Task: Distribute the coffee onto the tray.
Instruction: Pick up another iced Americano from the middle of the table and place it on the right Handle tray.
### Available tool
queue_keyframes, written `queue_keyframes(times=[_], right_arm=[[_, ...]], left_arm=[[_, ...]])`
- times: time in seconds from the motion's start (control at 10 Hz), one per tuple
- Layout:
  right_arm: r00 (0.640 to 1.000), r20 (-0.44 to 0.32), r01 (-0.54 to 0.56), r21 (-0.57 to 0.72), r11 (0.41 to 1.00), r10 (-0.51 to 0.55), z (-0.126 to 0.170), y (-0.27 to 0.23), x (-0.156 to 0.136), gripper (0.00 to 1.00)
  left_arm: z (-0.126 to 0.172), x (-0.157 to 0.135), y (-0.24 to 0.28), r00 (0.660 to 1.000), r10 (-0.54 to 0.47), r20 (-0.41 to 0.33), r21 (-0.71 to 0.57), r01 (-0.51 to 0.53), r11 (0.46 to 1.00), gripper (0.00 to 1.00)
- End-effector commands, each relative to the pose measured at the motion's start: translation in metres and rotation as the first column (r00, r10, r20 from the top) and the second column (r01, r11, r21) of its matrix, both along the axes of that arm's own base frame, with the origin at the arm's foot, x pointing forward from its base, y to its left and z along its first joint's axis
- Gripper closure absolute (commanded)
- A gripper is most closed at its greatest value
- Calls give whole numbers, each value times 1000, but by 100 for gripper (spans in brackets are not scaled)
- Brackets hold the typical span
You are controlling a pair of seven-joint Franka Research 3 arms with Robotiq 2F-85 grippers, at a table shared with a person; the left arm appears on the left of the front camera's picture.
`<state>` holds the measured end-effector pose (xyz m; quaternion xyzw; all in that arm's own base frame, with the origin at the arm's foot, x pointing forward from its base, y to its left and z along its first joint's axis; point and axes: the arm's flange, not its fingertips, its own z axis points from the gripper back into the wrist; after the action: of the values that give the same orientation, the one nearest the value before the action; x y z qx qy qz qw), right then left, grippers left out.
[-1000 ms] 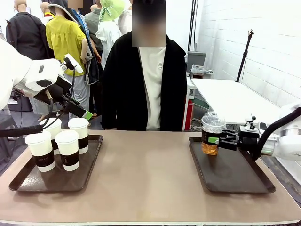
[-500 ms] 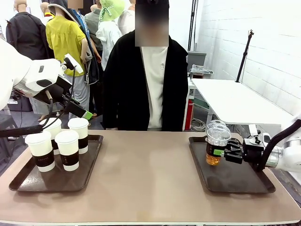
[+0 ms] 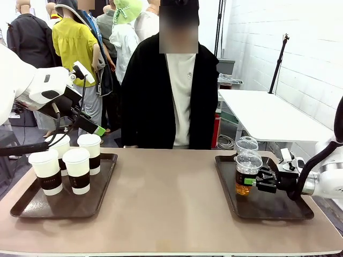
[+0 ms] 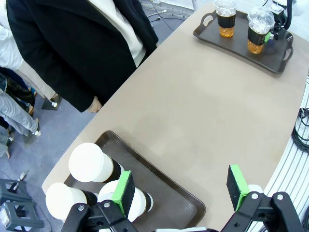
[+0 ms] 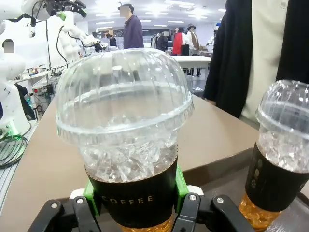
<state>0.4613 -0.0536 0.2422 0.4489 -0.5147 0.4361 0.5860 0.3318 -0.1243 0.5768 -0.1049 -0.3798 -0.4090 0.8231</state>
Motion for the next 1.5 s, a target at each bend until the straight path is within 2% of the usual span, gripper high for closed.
queue_keyframes(times=[0.0,0.7,0.9,1.4], right_arm=[[999,17,-35,19,999,35,0,-8,3,33],[999,-32,-41,13,999,42,-15,-9,6,33],[998,-53,-44,-4,999,44,-15,-7,6,0],[997,-73,-16,-38,999,13,-7,-18,0,0]], left_arm=[[-1,1,0,1000,0,-2,-3,0,1000,0],[-1,1,0,1000,0,-2,-3,0,1000,0],[-1,1,0,1000,0,-2,-3,0,1000,0],[-1,1,0,1000,0,-2,-3,0,1000,0]])
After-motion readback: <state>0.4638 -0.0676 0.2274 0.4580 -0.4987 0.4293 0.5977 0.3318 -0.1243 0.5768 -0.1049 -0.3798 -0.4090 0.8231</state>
